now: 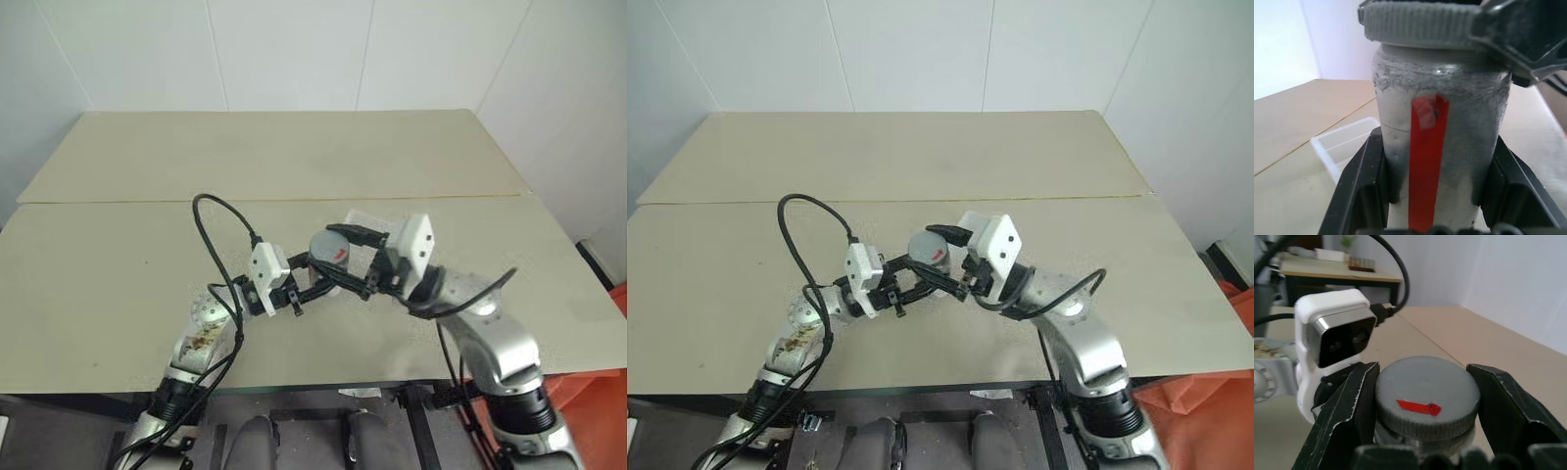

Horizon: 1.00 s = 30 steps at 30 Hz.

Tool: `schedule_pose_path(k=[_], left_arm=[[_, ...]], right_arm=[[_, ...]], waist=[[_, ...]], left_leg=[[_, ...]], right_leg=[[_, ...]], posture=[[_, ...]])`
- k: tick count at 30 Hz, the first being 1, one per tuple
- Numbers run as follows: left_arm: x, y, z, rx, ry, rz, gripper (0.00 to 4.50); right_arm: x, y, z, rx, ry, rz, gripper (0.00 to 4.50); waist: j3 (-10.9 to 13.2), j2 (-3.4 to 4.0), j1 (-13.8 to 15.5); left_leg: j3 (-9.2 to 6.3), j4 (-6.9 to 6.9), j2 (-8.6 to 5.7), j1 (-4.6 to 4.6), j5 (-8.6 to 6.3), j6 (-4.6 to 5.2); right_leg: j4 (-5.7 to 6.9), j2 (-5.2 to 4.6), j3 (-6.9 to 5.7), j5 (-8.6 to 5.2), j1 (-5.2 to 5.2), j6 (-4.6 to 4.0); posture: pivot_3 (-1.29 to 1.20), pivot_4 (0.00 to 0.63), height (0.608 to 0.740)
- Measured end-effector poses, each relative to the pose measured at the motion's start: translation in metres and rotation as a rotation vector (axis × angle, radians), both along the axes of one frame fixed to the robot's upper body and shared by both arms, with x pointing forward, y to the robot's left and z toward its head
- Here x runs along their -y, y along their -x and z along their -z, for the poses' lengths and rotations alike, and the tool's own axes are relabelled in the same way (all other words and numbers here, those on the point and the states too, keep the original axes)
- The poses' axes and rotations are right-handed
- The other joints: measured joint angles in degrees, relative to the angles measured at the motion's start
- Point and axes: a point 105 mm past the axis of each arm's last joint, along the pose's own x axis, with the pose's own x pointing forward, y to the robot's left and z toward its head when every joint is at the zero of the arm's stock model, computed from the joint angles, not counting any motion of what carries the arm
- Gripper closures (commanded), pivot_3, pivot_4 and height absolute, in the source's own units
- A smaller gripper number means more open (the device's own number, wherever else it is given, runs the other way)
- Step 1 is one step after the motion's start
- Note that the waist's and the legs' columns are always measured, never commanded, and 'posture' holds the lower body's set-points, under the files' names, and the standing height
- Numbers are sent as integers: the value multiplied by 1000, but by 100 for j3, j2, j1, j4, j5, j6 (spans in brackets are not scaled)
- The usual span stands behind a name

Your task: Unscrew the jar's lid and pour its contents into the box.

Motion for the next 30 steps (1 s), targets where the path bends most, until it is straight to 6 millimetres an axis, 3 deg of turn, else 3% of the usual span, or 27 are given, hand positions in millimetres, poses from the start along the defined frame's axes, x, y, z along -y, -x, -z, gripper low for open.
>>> schedule_pose_path(k=[10, 16, 17, 20, 30], left_arm=[[15, 18, -6, -6, 21, 131, 2553], [19, 18, -3, -6, 9, 126, 2553], [19, 18, -3, -7, 10, 123, 2553], [19, 16, -5, -9, 32, 100, 2553], [18, 14, -5, -12, 33, 96, 2553]], right_arm=[[11, 0, -13, -36, 176, -444, 1714], [15, -5, -9, -24, 197, -523, 1714], [15, -6, -9, -19, 195, -526, 968], [11, -5, -4, -34, 200, -548, 69], [18, -8, -9, -19, 194, -513, 30]], waist=[[0, 0, 11], [0, 0, 21], [0, 0, 21], [0, 0, 21], [0, 0, 22]], left_leg=[[0, 0, 0, 0, 0, 0], [0, -2, -1, -4, 0, 0], [0, -2, -1, -4, 0, 0], [0, -1, -1, -3, 0, 0], [0, -1, -1, -1, 0, 0]], right_leg=[[-1, 3, 0, 13, 1, 20], [-2, 2, 0, 16, -2, 16], [-2, 2, 0, 16, -2, 16], [1, 1, 0, 17, -2, 17], [3, 2, 0, 16, -2, 17]], posture=[[0, 150, 740], [0, 150, 740], [0, 150, 740], [0, 150, 740], [0, 150, 740]])
